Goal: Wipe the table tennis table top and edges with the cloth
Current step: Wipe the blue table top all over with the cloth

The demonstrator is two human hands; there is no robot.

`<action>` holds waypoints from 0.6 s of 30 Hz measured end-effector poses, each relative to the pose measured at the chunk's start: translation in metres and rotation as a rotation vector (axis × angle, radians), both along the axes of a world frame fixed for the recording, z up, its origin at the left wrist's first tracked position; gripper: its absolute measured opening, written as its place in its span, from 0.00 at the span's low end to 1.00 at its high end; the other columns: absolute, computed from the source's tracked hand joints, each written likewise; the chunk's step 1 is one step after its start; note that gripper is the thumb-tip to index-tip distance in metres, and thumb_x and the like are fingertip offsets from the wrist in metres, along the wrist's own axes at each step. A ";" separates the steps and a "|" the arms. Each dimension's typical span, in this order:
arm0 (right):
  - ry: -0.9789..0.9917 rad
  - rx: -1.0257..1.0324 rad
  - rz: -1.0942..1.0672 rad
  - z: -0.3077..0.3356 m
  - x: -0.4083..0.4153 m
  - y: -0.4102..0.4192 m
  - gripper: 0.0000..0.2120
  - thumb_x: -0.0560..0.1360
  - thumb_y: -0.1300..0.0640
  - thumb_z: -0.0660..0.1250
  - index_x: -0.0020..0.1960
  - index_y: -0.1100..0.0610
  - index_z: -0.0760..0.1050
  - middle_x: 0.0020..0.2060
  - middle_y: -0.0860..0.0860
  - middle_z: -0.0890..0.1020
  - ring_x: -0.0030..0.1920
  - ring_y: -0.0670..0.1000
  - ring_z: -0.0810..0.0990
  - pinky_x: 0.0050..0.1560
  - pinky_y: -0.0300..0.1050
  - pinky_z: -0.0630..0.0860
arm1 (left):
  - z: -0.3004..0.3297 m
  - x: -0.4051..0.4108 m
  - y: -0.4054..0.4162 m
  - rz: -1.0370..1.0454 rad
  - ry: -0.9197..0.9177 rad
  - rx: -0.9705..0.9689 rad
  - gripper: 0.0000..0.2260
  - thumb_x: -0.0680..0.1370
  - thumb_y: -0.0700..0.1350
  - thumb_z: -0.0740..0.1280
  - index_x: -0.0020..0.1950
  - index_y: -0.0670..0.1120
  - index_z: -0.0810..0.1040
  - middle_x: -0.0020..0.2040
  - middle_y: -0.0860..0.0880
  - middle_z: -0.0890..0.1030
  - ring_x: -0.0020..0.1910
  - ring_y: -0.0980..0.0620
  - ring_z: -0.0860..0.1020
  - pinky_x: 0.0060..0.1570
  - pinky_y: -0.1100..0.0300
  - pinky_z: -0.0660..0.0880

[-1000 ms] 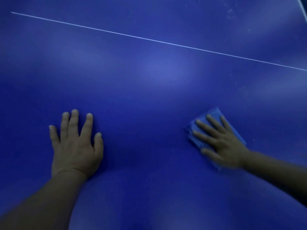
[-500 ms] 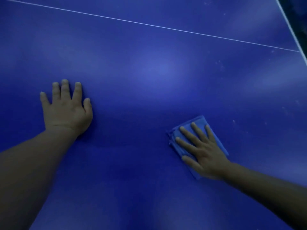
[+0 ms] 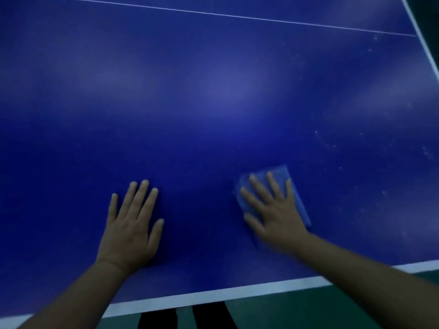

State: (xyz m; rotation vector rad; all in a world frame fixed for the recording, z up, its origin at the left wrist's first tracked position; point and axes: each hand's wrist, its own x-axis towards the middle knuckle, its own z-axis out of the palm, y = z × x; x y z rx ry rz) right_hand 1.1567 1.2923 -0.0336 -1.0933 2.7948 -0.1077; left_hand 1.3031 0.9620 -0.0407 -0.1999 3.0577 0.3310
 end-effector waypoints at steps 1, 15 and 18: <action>-0.005 0.007 0.109 0.002 0.019 0.011 0.28 0.82 0.36 0.51 0.80 0.43 0.60 0.81 0.49 0.58 0.81 0.61 0.52 0.73 0.76 0.50 | -0.001 0.005 0.001 -0.007 -0.007 -0.012 0.31 0.80 0.57 0.53 0.80 0.43 0.63 0.82 0.44 0.57 0.82 0.45 0.52 0.77 0.38 0.48; -0.012 0.001 -0.460 0.000 -0.030 -0.040 0.31 0.81 0.36 0.49 0.81 0.43 0.53 0.82 0.47 0.51 0.81 0.60 0.47 0.76 0.72 0.43 | 0.001 0.005 0.001 -0.009 0.036 0.006 0.28 0.80 0.55 0.54 0.80 0.48 0.63 0.81 0.42 0.60 0.81 0.42 0.54 0.77 0.36 0.49; -0.009 -0.009 -0.181 0.004 0.070 -0.023 0.31 0.80 0.36 0.55 0.80 0.44 0.59 0.81 0.49 0.56 0.81 0.61 0.51 0.74 0.75 0.49 | 0.000 0.004 0.002 -0.011 0.043 0.002 0.28 0.80 0.55 0.54 0.78 0.47 0.67 0.80 0.41 0.61 0.80 0.40 0.55 0.76 0.34 0.50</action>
